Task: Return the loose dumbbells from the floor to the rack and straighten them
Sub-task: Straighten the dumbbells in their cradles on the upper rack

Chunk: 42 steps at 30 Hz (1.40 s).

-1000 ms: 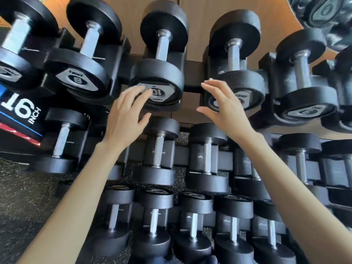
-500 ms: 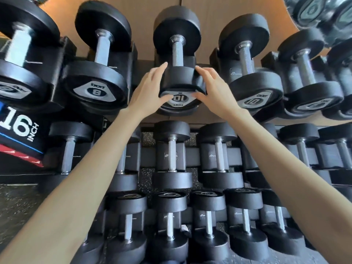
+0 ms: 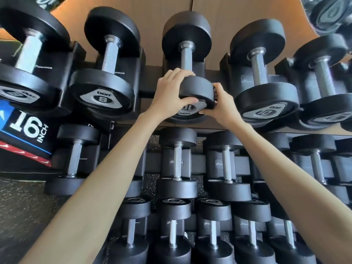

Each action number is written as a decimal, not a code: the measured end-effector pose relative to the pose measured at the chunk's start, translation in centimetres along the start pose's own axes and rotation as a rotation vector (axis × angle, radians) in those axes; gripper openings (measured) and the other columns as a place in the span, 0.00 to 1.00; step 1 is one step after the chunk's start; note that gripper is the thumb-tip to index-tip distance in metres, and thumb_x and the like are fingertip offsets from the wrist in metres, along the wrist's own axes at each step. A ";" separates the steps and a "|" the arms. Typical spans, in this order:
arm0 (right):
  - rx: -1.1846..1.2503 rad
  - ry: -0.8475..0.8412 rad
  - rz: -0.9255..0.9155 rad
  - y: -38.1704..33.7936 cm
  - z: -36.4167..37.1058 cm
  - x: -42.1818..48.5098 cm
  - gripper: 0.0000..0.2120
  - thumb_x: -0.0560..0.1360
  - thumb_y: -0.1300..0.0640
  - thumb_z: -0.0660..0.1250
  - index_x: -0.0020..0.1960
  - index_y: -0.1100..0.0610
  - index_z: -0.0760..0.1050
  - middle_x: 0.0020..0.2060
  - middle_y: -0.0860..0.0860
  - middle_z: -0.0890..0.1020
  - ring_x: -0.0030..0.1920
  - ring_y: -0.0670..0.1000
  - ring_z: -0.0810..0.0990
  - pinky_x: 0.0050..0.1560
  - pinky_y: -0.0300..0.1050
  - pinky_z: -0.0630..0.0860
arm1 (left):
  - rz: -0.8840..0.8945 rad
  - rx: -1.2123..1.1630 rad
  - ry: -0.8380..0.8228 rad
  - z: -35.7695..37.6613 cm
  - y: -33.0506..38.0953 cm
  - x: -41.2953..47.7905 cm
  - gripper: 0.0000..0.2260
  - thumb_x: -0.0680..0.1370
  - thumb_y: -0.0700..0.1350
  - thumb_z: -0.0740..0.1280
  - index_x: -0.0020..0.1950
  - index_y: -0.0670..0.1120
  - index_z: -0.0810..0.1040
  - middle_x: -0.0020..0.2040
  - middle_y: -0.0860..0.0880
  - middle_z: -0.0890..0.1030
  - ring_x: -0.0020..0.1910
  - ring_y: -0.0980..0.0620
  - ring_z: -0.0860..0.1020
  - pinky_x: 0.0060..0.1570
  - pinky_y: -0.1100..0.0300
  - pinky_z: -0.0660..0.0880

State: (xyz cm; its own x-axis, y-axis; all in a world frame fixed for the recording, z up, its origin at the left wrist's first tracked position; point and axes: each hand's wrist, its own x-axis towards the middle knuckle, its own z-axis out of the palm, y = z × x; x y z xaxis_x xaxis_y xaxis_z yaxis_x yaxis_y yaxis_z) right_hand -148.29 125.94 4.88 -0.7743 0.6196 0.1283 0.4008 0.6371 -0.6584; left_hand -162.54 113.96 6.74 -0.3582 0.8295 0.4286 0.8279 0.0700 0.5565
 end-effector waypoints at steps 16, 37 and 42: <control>-0.672 -0.215 -0.336 -4.7 -4.4 2.8 0.33 0.66 0.52 0.75 0.65 0.57 0.65 0.58 0.57 0.77 0.54 0.63 0.76 0.48 0.55 0.73 | -0.181 -0.515 0.177 1.8 -3.7 -2.7 0.23 0.69 0.46 0.70 0.61 0.46 0.68 0.58 0.53 0.72 0.60 0.59 0.71 0.60 0.67 0.66; 0.154 0.030 -0.007 0.7 0.6 0.2 0.36 0.57 0.56 0.81 0.60 0.60 0.68 0.50 0.50 0.77 0.51 0.51 0.77 0.54 0.50 0.76 | 0.158 0.136 0.047 0.8 0.0 0.9 0.25 0.67 0.60 0.71 0.61 0.50 0.77 0.55 0.51 0.79 0.53 0.48 0.75 0.50 0.59 0.64; -0.151 -0.059 -0.130 -1.2 -1.3 1.2 0.36 0.58 0.50 0.80 0.60 0.59 0.68 0.51 0.56 0.80 0.51 0.59 0.78 0.51 0.55 0.74 | 0.101 -0.086 0.159 0.3 -1.5 -0.2 0.24 0.67 0.56 0.73 0.60 0.49 0.77 0.53 0.52 0.78 0.52 0.49 0.74 0.53 0.51 0.71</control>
State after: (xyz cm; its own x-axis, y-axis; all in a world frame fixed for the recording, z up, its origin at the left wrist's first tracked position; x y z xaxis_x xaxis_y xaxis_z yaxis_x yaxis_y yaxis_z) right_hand -149.08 126.49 6.78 -0.8501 0.5022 0.1584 0.3607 0.7745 -0.5197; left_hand -163.53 113.84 5.58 -0.3445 0.7316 0.5883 0.8254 -0.0625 0.5610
